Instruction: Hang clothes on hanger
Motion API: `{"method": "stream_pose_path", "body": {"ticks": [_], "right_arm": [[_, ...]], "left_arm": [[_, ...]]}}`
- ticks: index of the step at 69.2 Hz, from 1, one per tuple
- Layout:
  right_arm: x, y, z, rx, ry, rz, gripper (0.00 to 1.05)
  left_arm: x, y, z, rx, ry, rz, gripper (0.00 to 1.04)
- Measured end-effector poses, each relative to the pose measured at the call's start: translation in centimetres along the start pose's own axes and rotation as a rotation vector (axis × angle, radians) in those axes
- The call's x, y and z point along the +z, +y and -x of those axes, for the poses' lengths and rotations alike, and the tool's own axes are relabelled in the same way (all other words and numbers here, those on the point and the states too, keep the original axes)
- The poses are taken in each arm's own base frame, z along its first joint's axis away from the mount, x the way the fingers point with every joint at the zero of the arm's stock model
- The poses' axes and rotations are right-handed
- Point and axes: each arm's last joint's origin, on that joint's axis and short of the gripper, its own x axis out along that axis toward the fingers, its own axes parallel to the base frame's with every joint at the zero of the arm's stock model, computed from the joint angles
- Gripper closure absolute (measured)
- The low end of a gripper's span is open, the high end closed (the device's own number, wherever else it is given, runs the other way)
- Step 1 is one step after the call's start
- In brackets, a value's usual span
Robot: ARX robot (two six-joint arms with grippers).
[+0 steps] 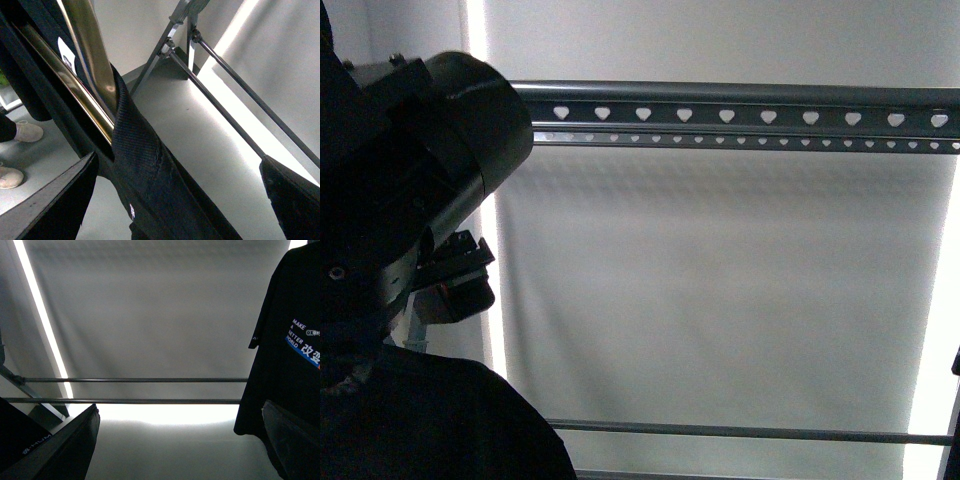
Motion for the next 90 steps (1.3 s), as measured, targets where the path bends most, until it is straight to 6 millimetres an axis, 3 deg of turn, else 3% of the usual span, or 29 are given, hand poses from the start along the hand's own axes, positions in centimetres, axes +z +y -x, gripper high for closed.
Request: {"method": "stream_pose_path", "body": {"ticks": [24,53,62,76,90], "right_arm": [[0.0,0.0,0.0,0.0,0.0,0.0,0.07],[0.0,0.0,0.0,0.0,0.0,0.0,0.07],[0.0,0.0,0.0,0.0,0.0,0.0,0.07],[0.0,0.0,0.0,0.0,0.0,0.0,0.07],[0.0,0.0,0.0,0.0,0.0,0.0,0.07]], "left_arm": [[-0.8,-1.0,-4.5,0.051,0.041,0.02,0.07],[-0.8,-0.7,-5.2,0.019,0.026,0.047,0.72],[-0.8,-0.6,-5.4,0.014,0.022,0.066,0.87],[-0.3,-0.5,-5.8,0.01,0.013,0.102,0.97],[-0.3,-0.6,-5.8,-0.006,0.023,0.069,0.98]]}}
